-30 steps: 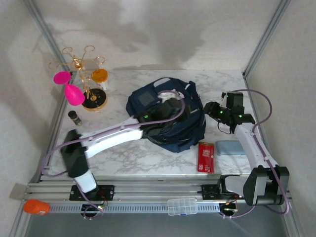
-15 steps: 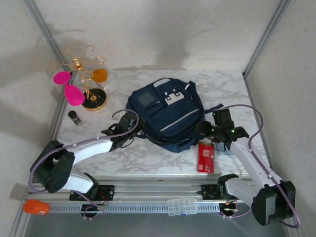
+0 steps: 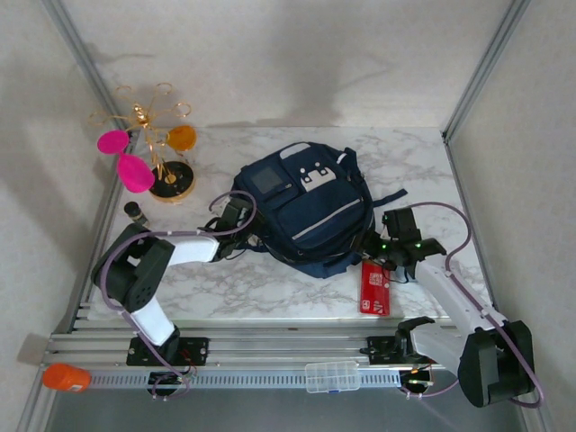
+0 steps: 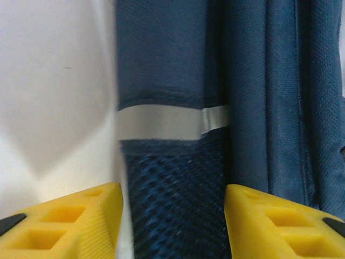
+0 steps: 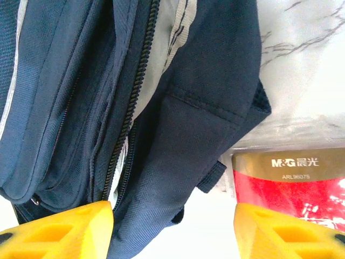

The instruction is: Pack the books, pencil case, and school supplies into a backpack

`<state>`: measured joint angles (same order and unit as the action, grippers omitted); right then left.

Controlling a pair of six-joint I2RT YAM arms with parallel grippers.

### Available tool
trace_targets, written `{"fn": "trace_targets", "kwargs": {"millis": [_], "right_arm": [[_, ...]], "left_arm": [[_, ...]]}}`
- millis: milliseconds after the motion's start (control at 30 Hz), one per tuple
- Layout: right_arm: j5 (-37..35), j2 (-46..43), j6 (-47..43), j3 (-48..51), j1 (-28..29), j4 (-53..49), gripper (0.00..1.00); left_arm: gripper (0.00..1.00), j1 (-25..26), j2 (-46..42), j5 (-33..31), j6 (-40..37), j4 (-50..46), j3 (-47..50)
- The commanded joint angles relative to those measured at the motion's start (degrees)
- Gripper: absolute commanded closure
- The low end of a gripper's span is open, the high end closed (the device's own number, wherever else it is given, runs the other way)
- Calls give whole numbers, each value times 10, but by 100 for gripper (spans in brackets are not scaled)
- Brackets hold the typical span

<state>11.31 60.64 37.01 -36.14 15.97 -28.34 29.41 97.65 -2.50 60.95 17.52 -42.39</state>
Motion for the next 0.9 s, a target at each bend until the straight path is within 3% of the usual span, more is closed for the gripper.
{"fn": "trace_targets", "kwargs": {"millis": [0, 333, 700, 867], "right_arm": [[39, 9, 8, 18, 2, 43, 39], [94, 91, 1, 8, -5, 159, 46], [99, 260, -64, -150, -13, 238, 50], [45, 304, -110, -235, -15, 146, 46]], "left_arm": [[54, -5, 23, 23, 24, 65, -17], [100, -8, 3, 20, 15, 51, -13], [100, 26, -155, -14, 78, 35, 122], [100, 70, -179, -40, 112, 52, 140]]}}
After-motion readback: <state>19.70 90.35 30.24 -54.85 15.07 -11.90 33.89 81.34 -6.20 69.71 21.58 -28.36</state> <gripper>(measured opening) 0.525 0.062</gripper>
